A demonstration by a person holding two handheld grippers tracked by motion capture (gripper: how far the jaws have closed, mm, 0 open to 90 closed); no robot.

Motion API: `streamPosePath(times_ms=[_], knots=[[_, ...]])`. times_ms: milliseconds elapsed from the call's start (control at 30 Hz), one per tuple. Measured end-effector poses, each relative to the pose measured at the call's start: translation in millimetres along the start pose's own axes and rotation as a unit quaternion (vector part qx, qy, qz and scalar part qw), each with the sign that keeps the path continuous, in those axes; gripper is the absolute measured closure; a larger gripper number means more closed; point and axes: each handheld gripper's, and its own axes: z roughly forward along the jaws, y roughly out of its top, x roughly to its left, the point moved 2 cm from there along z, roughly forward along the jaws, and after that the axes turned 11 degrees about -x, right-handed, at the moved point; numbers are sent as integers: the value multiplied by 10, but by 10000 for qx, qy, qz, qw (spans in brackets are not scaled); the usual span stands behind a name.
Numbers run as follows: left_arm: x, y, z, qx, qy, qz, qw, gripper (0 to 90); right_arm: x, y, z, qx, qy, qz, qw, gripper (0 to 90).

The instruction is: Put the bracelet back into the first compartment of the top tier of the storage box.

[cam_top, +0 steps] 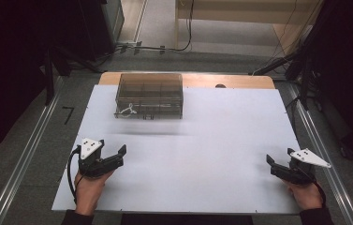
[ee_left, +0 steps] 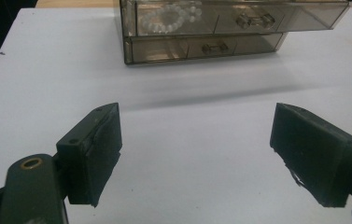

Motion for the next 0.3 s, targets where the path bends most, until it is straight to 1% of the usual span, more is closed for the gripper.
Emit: streamPosePath(times_ms=[300], knots=[[-7,-19,-60,-1,-33,-8,10000,169,1,1,1,-5,7,-9,10000,148]])
